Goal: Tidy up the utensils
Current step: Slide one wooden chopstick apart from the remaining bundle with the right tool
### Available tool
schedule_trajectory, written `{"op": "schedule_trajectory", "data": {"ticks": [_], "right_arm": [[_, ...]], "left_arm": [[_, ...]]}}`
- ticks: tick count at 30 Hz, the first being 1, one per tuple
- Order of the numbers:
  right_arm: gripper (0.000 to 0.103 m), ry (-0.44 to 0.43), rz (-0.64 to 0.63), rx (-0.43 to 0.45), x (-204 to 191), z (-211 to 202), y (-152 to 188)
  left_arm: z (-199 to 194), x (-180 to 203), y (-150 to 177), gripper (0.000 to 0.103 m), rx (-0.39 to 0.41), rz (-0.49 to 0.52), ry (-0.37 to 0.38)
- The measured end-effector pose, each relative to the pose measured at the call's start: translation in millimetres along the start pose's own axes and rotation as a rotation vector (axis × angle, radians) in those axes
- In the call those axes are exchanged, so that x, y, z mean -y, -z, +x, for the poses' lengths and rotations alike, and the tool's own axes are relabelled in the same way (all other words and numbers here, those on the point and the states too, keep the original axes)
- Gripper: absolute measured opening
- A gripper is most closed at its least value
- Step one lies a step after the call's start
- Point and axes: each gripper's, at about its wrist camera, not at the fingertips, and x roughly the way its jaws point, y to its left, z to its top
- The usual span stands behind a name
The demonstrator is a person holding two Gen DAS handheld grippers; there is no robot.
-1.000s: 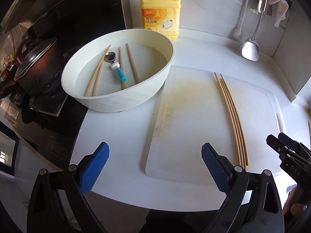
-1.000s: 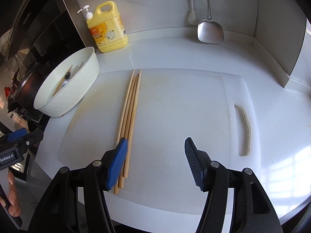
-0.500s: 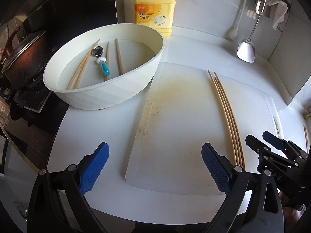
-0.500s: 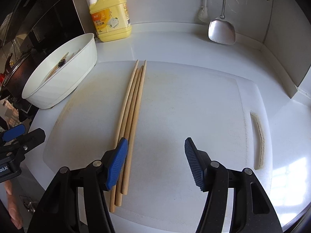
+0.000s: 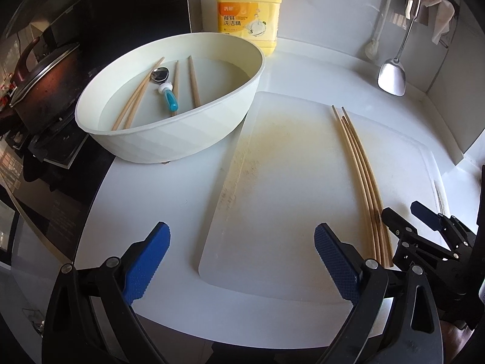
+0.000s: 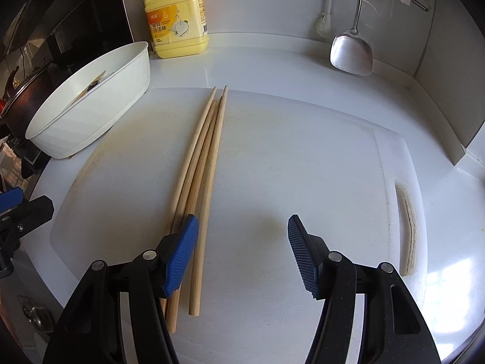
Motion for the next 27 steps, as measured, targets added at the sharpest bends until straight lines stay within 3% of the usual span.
{"op": "schedule_trajectory", "data": {"ticks": [2, 6, 14, 19, 22, 27], "right_arm": [[0.058, 0.028, 0.001, 0.004, 4.6, -1.3, -0.4], [0.058, -0.007, 0.007, 0.013, 8.6, -3.7, -1.9], [0.058, 0.008, -0.044, 0.017, 0.2, 10.1, -4.7], [0.032, 0.003, -0.028, 0.044, 8.9, 11.0, -7.7], [0.022, -0.015, 0.005, 0.053, 19.4, 10.9, -9.3], [0.019, -0.006, 0.039, 0.059, 34.1, 9.6, -8.0]], "left_arm": [[0.1, 0.2, 0.3, 0.094, -0.001, -0.001, -0.001], [0.7, 0.3, -0.3, 0.094, -0.001, -0.001, 0.000], [5.3, 9.7, -1.7, 0.094, -0.008, 0.020, 0.008], [10.2, 23.6, -5.0, 0.094, -0.004, 0.038, 0.031], [14.9, 31.3, -7.0, 0.094, -0.005, 0.040, 0.053], [25.1, 47.7, -8.4, 0.094, -0.011, 0.068, 0.076]]}}
